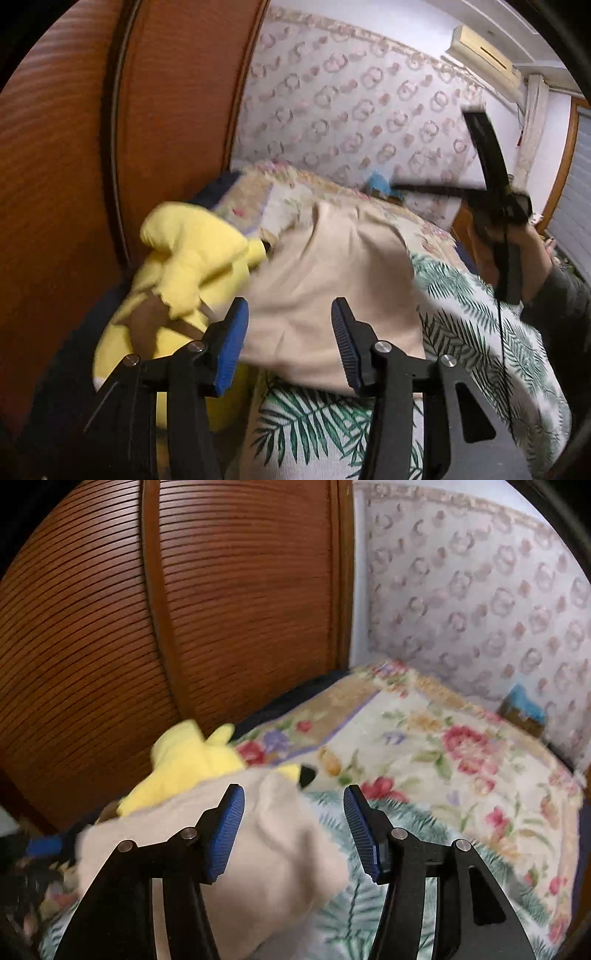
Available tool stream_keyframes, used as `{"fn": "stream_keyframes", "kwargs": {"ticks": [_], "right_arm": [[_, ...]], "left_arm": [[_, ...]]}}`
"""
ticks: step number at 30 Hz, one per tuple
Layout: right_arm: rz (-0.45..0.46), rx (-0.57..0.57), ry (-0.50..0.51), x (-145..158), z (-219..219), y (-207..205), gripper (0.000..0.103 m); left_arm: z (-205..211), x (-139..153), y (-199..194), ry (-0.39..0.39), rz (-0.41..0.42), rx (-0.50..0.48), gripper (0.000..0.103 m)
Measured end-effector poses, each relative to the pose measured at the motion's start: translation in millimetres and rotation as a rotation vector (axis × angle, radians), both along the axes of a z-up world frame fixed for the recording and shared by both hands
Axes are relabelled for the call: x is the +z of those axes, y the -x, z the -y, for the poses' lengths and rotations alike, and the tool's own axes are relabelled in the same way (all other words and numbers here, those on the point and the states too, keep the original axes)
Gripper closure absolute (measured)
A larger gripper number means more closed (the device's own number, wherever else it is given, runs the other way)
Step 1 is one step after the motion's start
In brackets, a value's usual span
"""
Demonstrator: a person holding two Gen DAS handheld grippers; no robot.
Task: Fold small clothes
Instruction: 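Lay the shirt down and press it flat with both open grippers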
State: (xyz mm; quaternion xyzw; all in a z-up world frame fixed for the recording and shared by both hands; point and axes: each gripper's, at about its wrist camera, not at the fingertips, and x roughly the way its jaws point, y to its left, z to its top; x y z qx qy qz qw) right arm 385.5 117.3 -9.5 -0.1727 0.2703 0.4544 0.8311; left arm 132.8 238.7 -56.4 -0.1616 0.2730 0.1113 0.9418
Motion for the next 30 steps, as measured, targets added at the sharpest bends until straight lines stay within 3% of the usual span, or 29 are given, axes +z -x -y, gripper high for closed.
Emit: {"fn": "stream_keyframes", "kwargs": {"ticks": [3,6,8,11,13,14,22,23,24,27,30], "right_arm": [[-0.062,0.001,0.046,-22.1,-1.0,-3.9,0.045],[-0.147,-0.019,0.073,-34.9,-2.2,-23.4,0.045],[-0.19,-0.095,0.095,-43.8,-8.0,-50.6,0.045],[-0.272,-0.128,0.045,-49.0,-9.9,-66.5,0.044],[-0.289,-0.14,0.039,-50.3,-11.1,-71.3,0.04],[-0.307,-0.147,0.037,-52.5,-9.3,-73.0,0.04],[-0.405,-0.154,-0.004,-63.3,-1.8,-72.5,0.037],[-0.419,-0.148,-0.013,-66.3,-2.2,-74.4,0.039],[-0.427,-0.143,-0.022,-67.2,-4.5,-77.8,0.047],[-0.403,-0.14,-0.063,-65.9,-4.8,-88.1,0.08],[-0.317,-0.125,-0.115,-52.4,-9.2,-90.2,0.082]], "left_arm": [[4.3,5.5,-6.1,-0.029,0.014,-0.013,0.055],[10.7,-4.0,-31.6,-0.04,-0.06,-0.091,0.055],[14.3,-12.4,-47.1,-0.037,-0.115,-0.127,0.055],[19.6,-24.6,-59.0,-0.049,-0.184,-0.168,0.054],[20.7,-31.9,-61.6,-0.058,-0.214,-0.178,0.046],[21.3,-34.0,-62.2,-0.054,-0.219,-0.182,0.025],[23.6,-42.7,-67.5,-0.033,-0.249,-0.197,0.022],[24.3,-43.5,-67.8,-0.034,-0.255,-0.196,0.022],[25.8,-44.6,-68.2,-0.038,-0.263,-0.199,0.022],[32.0,-46.2,-71.0,-0.068,-0.291,-0.206,0.021],[33.4,-46.5,-72.8,-0.074,-0.3,-0.208,0.021]]}}
